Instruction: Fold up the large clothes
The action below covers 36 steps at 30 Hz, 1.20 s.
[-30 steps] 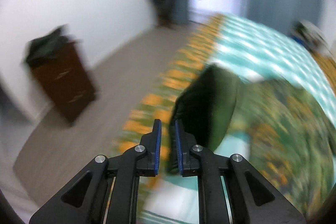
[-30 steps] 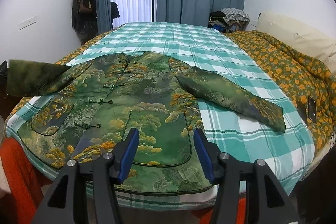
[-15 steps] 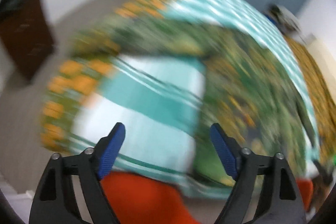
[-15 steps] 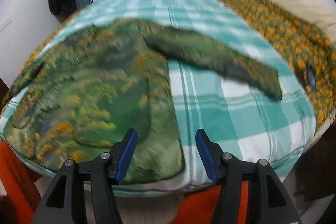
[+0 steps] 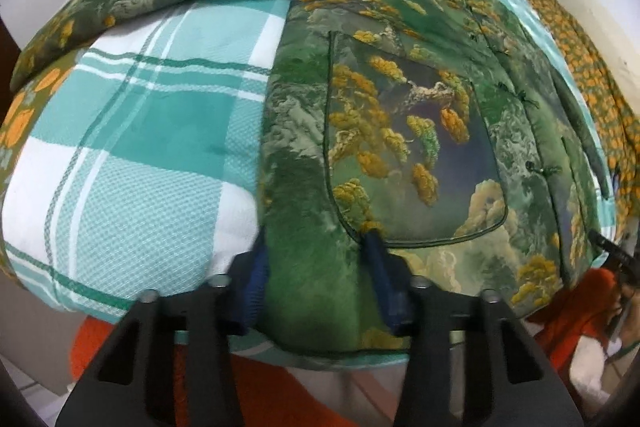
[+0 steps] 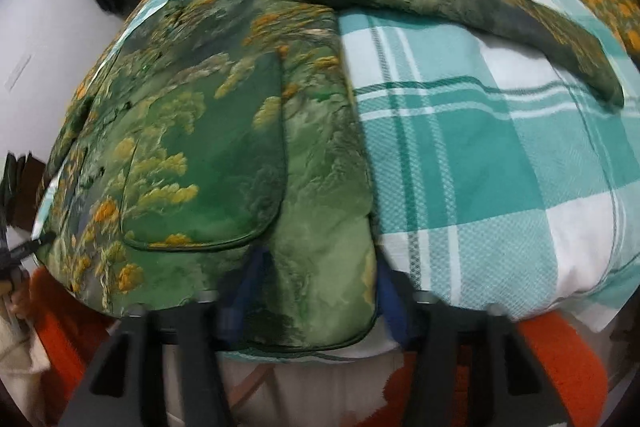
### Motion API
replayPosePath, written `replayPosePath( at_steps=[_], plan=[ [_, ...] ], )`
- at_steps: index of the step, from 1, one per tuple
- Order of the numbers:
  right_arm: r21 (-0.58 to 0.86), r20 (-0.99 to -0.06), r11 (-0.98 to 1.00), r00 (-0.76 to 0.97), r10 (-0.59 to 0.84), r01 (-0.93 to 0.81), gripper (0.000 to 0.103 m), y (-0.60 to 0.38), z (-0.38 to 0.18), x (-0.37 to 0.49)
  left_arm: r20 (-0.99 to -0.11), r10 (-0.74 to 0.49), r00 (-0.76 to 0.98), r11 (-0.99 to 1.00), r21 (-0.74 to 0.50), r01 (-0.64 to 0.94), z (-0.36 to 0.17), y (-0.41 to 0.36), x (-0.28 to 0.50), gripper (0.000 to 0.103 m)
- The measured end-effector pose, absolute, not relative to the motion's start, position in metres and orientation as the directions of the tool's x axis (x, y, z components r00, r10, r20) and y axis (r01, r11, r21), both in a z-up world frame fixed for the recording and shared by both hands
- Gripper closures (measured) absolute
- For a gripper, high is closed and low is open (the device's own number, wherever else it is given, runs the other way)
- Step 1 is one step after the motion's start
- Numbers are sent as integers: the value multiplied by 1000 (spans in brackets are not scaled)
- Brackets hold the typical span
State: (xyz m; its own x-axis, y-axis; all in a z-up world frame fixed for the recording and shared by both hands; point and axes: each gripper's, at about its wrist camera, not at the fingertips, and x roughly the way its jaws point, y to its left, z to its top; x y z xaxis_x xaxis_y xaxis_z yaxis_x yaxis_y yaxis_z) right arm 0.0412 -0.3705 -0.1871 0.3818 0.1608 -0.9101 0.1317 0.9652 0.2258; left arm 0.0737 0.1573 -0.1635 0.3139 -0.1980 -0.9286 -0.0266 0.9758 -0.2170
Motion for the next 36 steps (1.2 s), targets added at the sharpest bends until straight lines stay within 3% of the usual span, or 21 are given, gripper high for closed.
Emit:
replayPosePath(
  at_steps=[1, 5, 16, 19, 22, 24, 26, 28, 30, 33, 35, 36],
  plan=[
    [221, -909, 967, 386, 157, 125, 77, -369, -186, 40, -930, -193, 314, 977, -210, -23, -165, 157, 75, 82],
    [200, -902, 974, 410, 139, 110, 88, -359, -178, 33, -928, -170, 331, 983, -184, -11, -169, 151, 79, 91],
    [179, -898, 979, 423, 121, 101, 89, -366, -155, 24, -934, -146, 326, 989, -135, 56, -158, 151, 59, 93],
    [159, -898, 982, 429, 100, 104, 89, -362, -157, 28, -931, -141, 338, 990, -130, 56, -160, 149, 69, 88],
    [143, -893, 981, 444, 70, 132, 83, -361, -160, 43, -923, -121, 365, 993, -115, 39, -153, 149, 71, 74],
    [132, -886, 977, 461, 41, 168, 72, -364, -158, 45, -904, -93, 417, 996, -88, 31, -139, 151, 69, 47],
    [124, -865, 975, 501, 14, 187, 57, -367, -149, 42, -873, -93, 478, 996, -88, 33, -123, 154, 63, 38],
    [99, -851, 975, 525, -22, 201, 52, -369, -141, 41, -847, -78, 527, 997, -77, 24, -107, 155, 61, 27],
    [66, -836, 975, 545, -61, 212, 48, -370, -131, 42, -816, -52, 576, 998, -55, 12, -94, 153, 60, 11],
    [47, -821, 976, 564, -82, 212, 47, -367, -122, 44, -774, -18, 633, 1000, -23, 1, -79, 144, 60, 2],
    [41, -815, 977, 572, -88, 208, 30, -362, -118, 41, -774, -25, 633, 1000, -19, 17, -75, 132, 65, 2],
    [37, -810, 978, 579, -90, 203, 27, -359, -117, 38, -775, -22, 632, 1000, -16, 16, -74, 129, 65, 1]
  ],
)
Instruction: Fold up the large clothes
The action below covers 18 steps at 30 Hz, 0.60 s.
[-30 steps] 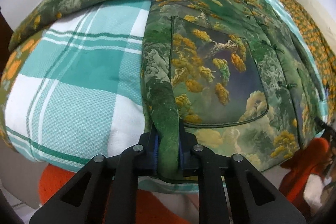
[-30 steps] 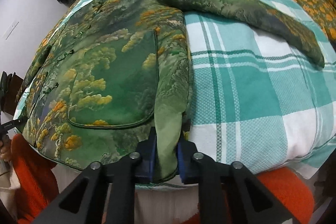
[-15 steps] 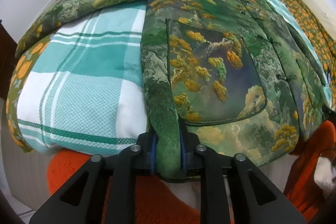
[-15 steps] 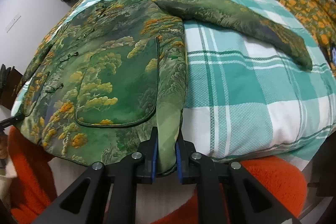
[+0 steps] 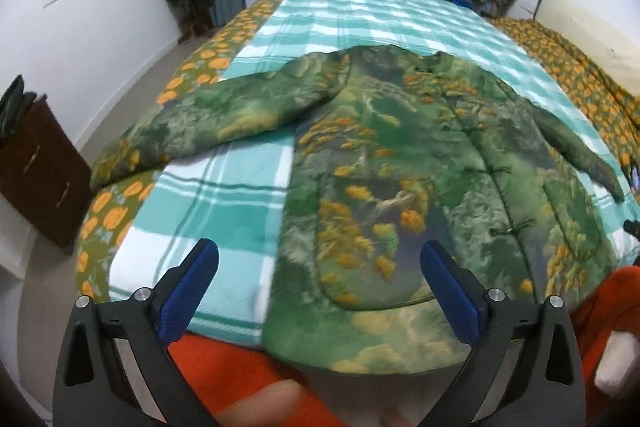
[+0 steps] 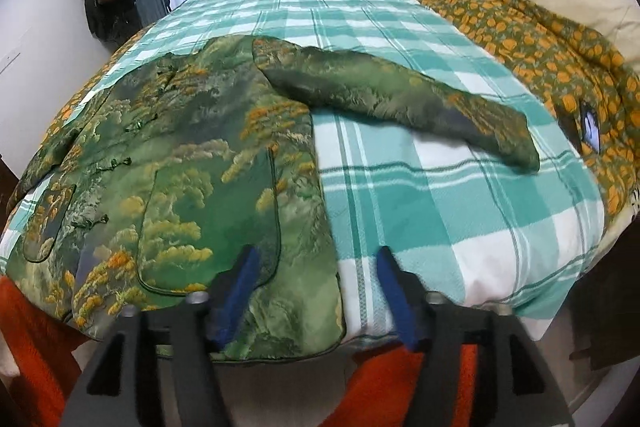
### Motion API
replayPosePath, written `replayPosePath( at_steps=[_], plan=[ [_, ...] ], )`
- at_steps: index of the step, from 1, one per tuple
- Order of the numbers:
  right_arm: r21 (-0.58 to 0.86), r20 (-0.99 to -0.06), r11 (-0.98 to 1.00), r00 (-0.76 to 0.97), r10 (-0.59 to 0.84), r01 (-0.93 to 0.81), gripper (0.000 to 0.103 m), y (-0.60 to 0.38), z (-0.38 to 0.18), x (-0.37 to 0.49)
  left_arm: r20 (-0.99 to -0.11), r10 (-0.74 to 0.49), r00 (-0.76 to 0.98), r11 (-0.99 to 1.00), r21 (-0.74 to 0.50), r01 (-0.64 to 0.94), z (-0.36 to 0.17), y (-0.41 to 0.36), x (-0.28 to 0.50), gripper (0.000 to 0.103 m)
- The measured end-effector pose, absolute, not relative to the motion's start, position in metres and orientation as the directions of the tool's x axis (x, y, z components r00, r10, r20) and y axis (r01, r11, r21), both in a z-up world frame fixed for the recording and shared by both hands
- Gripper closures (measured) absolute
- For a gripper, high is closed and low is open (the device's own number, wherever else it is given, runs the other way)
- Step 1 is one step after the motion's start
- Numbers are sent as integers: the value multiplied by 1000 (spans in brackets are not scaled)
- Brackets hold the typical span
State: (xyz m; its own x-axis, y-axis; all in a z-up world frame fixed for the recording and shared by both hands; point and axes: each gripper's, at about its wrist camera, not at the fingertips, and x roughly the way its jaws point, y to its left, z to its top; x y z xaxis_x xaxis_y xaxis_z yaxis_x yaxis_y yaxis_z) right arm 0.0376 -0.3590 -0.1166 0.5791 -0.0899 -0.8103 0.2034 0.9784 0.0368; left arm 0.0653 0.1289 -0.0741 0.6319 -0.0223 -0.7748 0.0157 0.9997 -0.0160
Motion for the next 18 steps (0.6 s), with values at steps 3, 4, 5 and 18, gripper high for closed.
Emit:
replayPosePath(
  at_steps=[3, 4, 5, 18],
  plan=[
    [23, -801, 982, 591, -95, 189, 26, -350, -112, 38, -769, -48, 638, 999, -37, 31, -73, 114, 69, 0],
    [22, -799, 983, 594, -91, 180, 26, -348, -111, 38, -766, -62, 640, 998, -48, 40, -73, 110, 71, 0],
    [24, -796, 984, 599, -86, 174, 26, -346, -110, 36, -760, -79, 645, 997, -61, 50, -73, 105, 72, 0],
    [97, -747, 986, 664, -20, 138, 26, -350, -97, 25, -812, -41, 583, 999, -40, 16, -96, 95, 80, 0]
  ],
)
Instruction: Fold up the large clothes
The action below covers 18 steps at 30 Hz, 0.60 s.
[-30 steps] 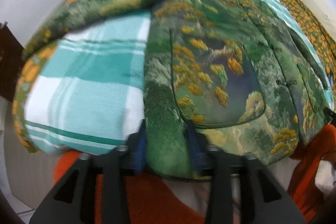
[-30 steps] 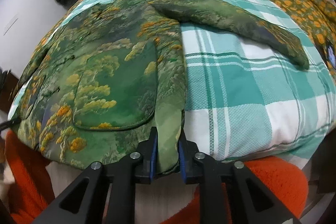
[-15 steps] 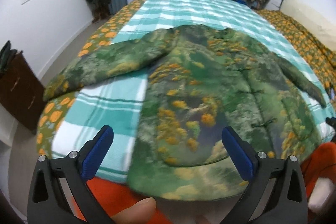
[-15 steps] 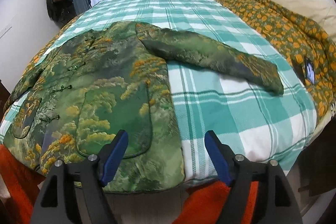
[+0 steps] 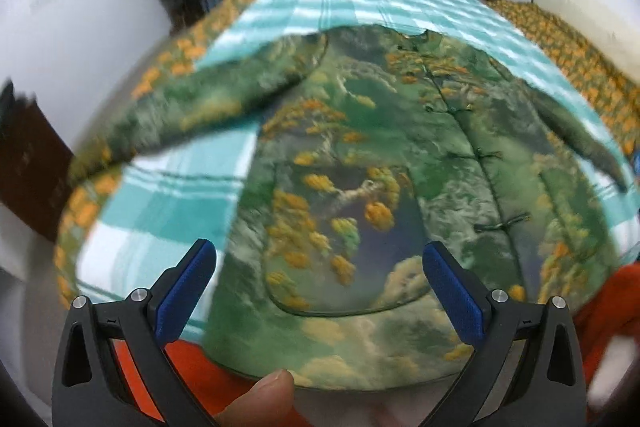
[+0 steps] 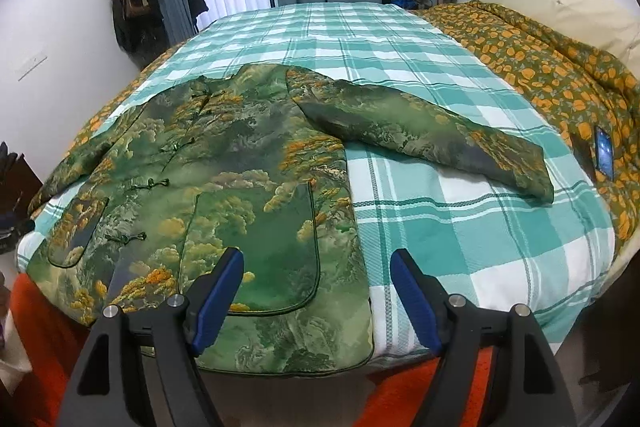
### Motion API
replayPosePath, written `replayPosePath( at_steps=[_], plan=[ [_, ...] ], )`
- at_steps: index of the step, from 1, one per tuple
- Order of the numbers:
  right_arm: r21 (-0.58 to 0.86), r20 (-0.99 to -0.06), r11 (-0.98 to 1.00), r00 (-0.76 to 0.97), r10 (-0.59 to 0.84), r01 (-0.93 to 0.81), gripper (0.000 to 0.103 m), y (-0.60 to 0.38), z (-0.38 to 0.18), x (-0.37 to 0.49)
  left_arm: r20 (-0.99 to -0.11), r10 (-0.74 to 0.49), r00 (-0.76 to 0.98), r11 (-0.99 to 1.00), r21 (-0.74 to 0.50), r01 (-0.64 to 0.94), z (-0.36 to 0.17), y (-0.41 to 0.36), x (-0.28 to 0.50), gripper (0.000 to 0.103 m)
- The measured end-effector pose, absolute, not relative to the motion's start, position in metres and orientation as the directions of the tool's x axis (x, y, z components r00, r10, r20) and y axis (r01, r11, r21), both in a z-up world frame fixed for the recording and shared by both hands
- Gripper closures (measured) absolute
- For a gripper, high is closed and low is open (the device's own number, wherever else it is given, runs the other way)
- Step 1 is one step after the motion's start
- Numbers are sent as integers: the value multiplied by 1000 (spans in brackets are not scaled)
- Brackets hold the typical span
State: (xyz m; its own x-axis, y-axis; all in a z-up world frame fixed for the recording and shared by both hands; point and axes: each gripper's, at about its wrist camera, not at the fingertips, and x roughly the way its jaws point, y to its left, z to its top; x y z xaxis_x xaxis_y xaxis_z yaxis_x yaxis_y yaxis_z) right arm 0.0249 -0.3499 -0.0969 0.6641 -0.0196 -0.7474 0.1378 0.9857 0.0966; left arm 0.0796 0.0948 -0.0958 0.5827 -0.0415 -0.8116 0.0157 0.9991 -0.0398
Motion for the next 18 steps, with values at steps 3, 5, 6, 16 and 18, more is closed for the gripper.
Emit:
replayPosePath(
  at_steps=[3, 5, 6, 16, 18],
  plan=[
    [98, -750, 983, 661, -30, 155, 26, -353, -101, 25, -808, -76, 584, 995, -96, -3, -97, 94, 80, 0],
    [66, -750, 983, 658, -65, 172, 26, -353, -103, 25, -796, -72, 601, 995, -96, -9, -95, 90, 78, 1],
    [42, -753, 983, 652, -87, 180, 26, -353, -105, 27, -792, -87, 605, 994, -110, -1, -94, 88, 77, 1],
    [296, -729, 846, 677, -99, 443, 26, -488, -132, 50, -793, -145, 591, 986, -163, 23, -98, 80, 80, 1],
    [355, -733, 790, 674, -97, 500, 26, -525, -144, 59, -791, -142, 595, 987, -162, 21, -98, 80, 79, 1]
  ],
)
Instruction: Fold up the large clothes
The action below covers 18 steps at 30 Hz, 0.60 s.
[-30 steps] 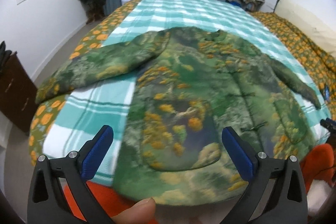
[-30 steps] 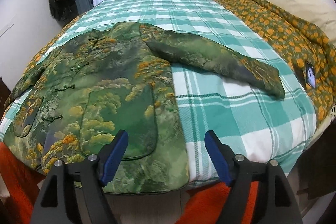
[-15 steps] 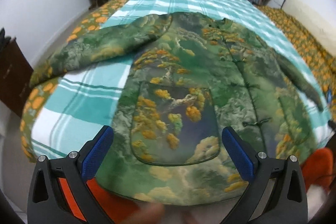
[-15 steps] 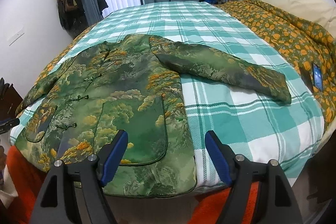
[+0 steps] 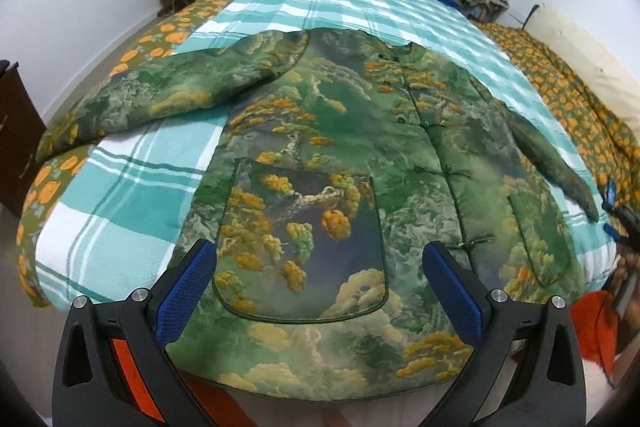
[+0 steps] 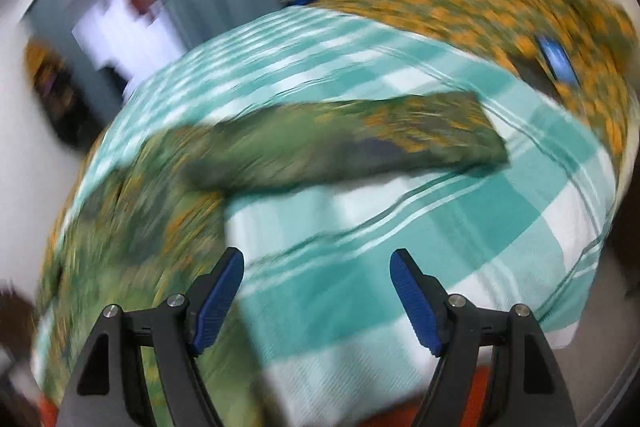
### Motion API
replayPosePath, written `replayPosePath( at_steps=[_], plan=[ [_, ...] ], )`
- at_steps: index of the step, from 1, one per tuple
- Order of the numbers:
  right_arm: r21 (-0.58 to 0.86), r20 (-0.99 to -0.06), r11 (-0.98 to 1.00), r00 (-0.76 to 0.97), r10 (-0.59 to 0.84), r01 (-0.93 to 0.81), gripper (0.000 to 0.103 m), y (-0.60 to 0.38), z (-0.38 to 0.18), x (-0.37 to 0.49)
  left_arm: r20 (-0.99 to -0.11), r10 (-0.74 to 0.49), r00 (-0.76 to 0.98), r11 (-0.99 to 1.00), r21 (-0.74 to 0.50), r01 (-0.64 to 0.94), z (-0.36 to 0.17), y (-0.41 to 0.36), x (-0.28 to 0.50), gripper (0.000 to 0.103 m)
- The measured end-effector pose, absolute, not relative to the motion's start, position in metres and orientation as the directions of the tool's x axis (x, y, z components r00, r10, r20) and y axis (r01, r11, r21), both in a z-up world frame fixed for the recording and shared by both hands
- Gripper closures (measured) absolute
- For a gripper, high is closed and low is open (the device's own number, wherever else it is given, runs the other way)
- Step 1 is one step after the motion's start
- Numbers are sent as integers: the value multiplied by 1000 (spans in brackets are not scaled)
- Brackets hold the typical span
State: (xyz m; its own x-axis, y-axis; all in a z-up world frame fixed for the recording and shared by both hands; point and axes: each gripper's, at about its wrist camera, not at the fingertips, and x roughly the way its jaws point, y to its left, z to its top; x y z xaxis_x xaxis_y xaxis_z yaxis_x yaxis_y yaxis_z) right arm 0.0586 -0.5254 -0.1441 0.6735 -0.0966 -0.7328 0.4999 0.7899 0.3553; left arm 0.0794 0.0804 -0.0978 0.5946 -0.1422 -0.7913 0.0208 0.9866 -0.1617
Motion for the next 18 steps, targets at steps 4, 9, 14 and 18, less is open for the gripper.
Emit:
replayPosePath(
  at_steps=[4, 9, 14, 18],
  plan=[
    [426, -766, 674, 637, -86, 603, 26, -587, -179, 78, -794, -133, 593, 988, -151, 20, -99, 79, 81, 1],
    [549, -747, 464, 657, -99, 695, 26, -643, -218, 84, -807, -100, 582, 995, -98, 35, -103, 72, 82, 1],
    [610, -725, 303, 670, -162, 732, 78, -668, -231, 79, -818, -78, 570, 997, -72, 33, -107, 69, 81, 1],
    [524, -690, 482, 682, -242, 702, 90, -642, -188, 93, -816, -79, 573, 997, -72, 36, -108, 68, 81, 1]
  ],
)
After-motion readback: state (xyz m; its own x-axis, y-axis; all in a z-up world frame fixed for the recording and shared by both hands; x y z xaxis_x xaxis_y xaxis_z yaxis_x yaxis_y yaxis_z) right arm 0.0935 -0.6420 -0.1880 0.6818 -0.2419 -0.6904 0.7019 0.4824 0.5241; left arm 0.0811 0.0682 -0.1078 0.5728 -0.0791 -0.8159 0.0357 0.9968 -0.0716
